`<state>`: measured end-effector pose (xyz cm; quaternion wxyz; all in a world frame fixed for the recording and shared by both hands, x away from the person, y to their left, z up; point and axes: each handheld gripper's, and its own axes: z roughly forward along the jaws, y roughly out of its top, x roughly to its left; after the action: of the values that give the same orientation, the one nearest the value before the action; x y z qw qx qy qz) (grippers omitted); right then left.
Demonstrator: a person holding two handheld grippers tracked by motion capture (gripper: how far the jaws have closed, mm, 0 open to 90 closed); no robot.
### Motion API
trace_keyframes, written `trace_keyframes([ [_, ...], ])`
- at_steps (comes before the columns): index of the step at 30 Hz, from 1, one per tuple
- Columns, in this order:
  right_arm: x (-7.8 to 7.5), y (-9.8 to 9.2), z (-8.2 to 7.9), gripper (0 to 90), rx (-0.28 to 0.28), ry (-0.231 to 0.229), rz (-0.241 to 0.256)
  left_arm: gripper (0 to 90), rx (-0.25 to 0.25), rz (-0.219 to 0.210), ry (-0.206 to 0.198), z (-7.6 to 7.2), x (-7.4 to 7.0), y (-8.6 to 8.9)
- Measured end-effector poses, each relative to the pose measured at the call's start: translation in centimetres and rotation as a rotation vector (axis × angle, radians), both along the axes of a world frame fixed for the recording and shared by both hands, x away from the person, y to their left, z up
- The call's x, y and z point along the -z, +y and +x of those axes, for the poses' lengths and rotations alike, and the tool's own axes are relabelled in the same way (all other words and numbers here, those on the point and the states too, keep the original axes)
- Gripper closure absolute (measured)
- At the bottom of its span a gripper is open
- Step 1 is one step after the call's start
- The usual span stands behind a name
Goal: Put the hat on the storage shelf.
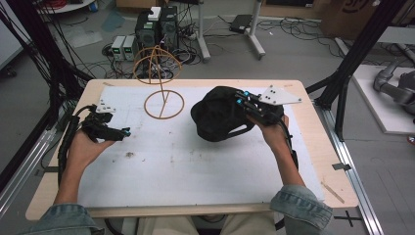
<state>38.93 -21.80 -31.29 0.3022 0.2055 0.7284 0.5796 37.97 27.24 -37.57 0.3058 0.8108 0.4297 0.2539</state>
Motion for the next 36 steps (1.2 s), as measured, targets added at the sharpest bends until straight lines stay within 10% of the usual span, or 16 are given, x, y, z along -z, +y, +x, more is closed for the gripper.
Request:
trace_keyframes([
  [22,-7.0,1.9,5.3,87.2,0.059,-0.054,0.1,18.7,0.014,-0.011,0.008,0.1,0.1,-0.2],
  [36,-8.2,1.0,10.3,87.2,-0.038,-0.038,0.249,18.7,0.041,-0.027,0.021,0.2,0.3,-0.7],
])
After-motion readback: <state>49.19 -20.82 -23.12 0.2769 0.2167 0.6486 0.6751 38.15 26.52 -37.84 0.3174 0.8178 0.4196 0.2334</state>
